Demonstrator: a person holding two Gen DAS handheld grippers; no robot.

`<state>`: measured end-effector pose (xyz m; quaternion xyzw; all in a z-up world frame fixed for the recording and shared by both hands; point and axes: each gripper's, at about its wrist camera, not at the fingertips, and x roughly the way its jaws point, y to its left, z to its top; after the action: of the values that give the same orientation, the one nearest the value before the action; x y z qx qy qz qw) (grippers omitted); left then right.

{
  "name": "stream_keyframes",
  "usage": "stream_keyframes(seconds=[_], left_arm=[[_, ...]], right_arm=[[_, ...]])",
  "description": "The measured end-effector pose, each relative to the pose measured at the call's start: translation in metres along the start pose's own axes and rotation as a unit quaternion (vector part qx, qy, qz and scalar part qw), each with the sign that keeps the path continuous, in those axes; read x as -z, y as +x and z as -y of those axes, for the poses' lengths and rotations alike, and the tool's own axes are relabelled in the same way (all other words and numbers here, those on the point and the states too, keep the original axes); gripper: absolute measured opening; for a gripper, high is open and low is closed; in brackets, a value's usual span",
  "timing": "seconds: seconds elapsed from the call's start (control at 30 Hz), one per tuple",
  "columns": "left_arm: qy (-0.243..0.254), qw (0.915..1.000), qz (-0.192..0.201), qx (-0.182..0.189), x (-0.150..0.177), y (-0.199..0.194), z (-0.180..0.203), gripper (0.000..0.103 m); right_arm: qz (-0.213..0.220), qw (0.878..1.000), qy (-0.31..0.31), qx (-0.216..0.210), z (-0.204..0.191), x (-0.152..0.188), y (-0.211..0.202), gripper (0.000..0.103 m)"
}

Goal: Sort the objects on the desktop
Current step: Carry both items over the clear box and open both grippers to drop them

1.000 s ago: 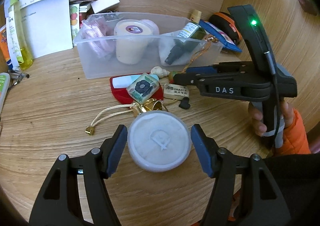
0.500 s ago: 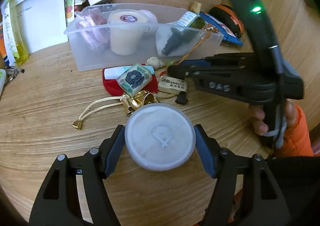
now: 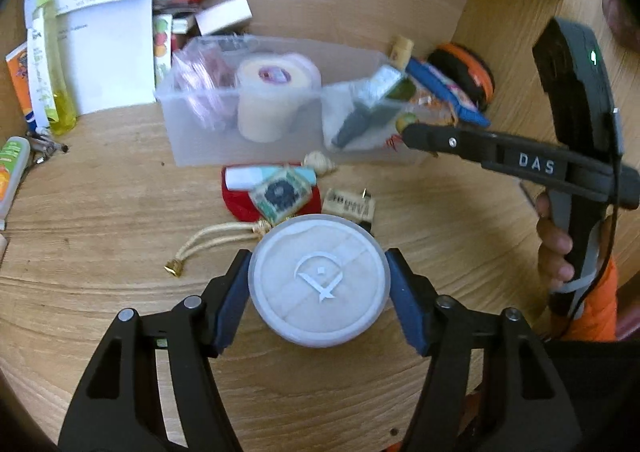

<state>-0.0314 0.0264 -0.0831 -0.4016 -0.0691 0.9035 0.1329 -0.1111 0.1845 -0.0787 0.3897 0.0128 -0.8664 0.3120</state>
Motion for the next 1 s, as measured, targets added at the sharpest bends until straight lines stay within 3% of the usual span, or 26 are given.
stream_keyframes(seconds=[0.4,1.0], left_arm=[[-0.028,0.9985,0.047,-0.003,-0.041,-0.024,-0.016,0.065],[-0.037,0.9953,0.082,-0.037,-0.119,-0.037,-0.047,0.065]], right_arm=[[0.039,0.999,0.007,-0.011,0.006,-0.027,-0.020,0.015],[0.078,0.996,-0.031,0.014,0.004,-0.107,-0.014,0.016]])
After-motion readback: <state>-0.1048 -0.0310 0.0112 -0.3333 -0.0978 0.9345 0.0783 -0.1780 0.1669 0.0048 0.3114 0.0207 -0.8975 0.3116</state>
